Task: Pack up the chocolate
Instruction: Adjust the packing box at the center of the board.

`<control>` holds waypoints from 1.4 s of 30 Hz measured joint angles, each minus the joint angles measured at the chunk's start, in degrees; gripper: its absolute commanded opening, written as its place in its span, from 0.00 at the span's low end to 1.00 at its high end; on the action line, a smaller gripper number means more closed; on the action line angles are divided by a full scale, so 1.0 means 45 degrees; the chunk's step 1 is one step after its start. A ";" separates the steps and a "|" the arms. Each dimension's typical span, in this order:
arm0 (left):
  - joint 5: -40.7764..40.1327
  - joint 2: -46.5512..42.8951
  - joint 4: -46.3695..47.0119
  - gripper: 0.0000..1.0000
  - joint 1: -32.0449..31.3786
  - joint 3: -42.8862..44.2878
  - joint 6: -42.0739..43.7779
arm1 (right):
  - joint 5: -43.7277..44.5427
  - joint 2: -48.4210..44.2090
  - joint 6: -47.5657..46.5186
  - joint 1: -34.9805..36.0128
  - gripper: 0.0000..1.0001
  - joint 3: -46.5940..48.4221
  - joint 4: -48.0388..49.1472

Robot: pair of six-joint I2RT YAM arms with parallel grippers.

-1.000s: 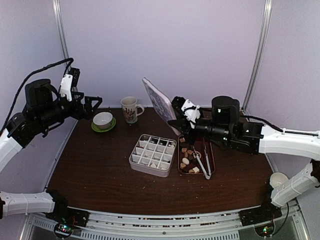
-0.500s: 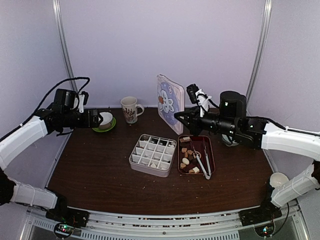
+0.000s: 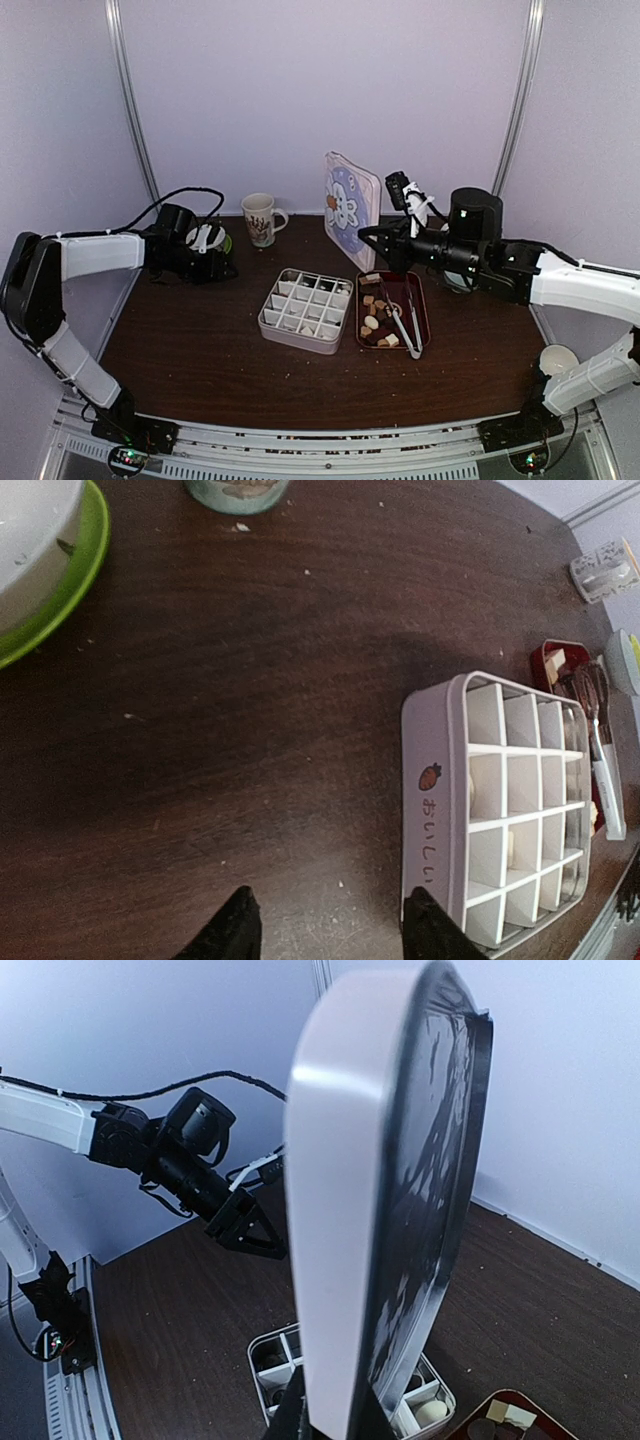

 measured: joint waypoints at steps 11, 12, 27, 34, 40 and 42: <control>0.1078 0.2671 0.1248 0.27 -0.0860 -0.0005 -0.0272 | -0.0296 -0.0073 0.0102 -0.0107 0.07 -0.0330 0.0214; 0.1078 0.2841 0.1287 0.26 -0.0986 -0.0005 -0.0330 | -0.0321 -0.0078 0.0107 -0.0112 0.07 -0.0350 0.0243; 0.1030 0.2769 0.1928 0.26 -0.2871 -0.0913 -0.1715 | -0.0612 -0.0136 0.0301 -0.0146 0.07 -0.0374 0.0393; 0.1044 0.2210 0.2297 0.26 -0.3337 -0.1044 -0.2229 | -0.0661 -0.0136 0.0301 -0.0189 0.07 -0.0374 0.0398; 0.0578 0.1302 0.2254 0.31 -0.3429 -0.1297 -0.2215 | -0.0884 -0.0087 0.0384 -0.0219 0.07 -0.0413 0.0408; 0.0189 0.1044 0.1987 0.33 -0.3434 -0.1224 -0.2030 | -0.1039 -0.0024 0.0471 -0.0248 0.07 -0.0413 0.0413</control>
